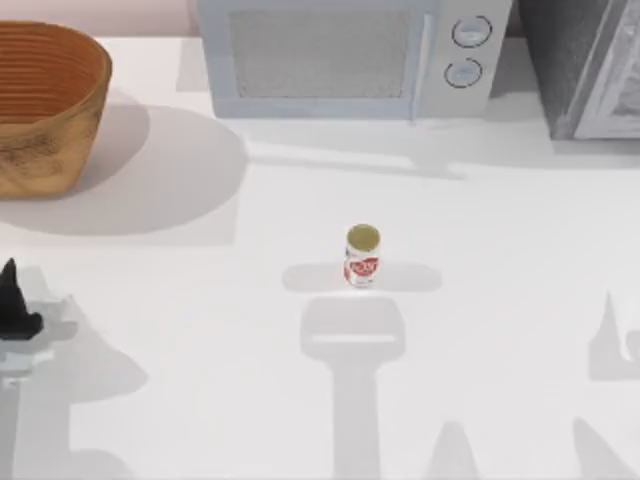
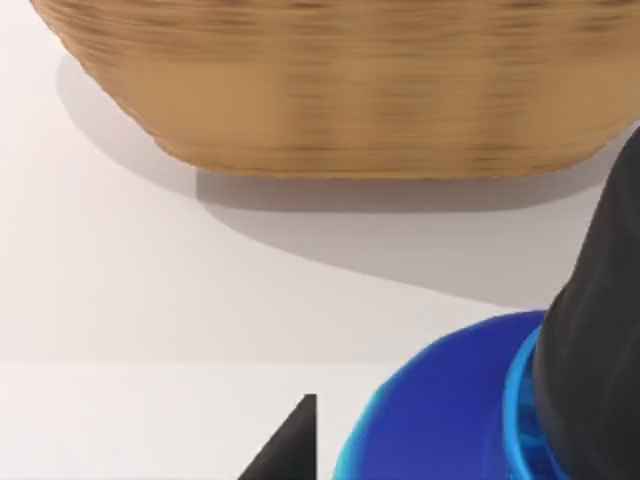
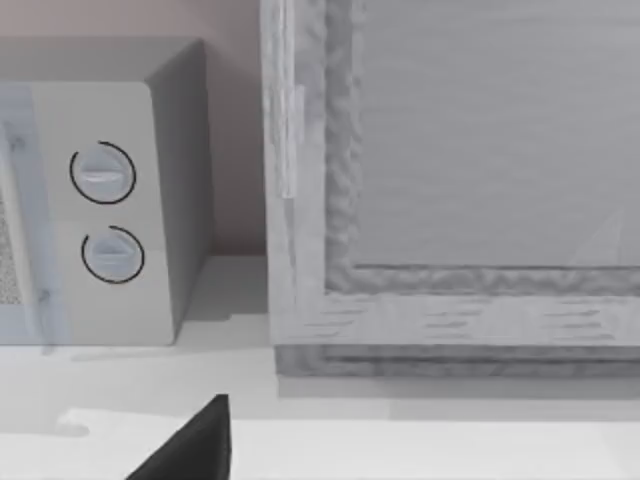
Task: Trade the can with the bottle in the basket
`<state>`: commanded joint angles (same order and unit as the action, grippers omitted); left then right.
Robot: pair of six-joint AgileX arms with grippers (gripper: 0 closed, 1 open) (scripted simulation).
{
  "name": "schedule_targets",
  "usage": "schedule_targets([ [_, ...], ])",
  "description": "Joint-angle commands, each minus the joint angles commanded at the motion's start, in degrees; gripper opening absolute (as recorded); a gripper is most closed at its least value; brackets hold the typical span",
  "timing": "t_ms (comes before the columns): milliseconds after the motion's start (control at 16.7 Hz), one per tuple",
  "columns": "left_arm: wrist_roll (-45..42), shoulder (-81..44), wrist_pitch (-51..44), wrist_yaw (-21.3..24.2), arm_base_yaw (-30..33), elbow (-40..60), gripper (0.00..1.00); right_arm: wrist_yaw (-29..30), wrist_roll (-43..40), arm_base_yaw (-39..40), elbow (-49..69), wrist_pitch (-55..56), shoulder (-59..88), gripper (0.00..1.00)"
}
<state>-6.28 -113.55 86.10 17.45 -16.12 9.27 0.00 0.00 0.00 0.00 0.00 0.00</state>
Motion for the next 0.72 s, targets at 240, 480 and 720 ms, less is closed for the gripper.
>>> schedule_targets([
  [240,0.0,0.0,0.0,0.0,0.0,0.0,0.25,0.0,0.0,0.0,0.0,0.0,0.0,1.00],
  [480,0.0,0.0,0.0,0.0,0.0,0.0,0.00,0.0,0.0,0.0,0.0,0.0,0.0,1.00],
  [720,0.0,0.0,0.0,0.0,0.0,0.0,0.00,0.0,0.0,0.0,0.0,0.0,0.0,1.00],
])
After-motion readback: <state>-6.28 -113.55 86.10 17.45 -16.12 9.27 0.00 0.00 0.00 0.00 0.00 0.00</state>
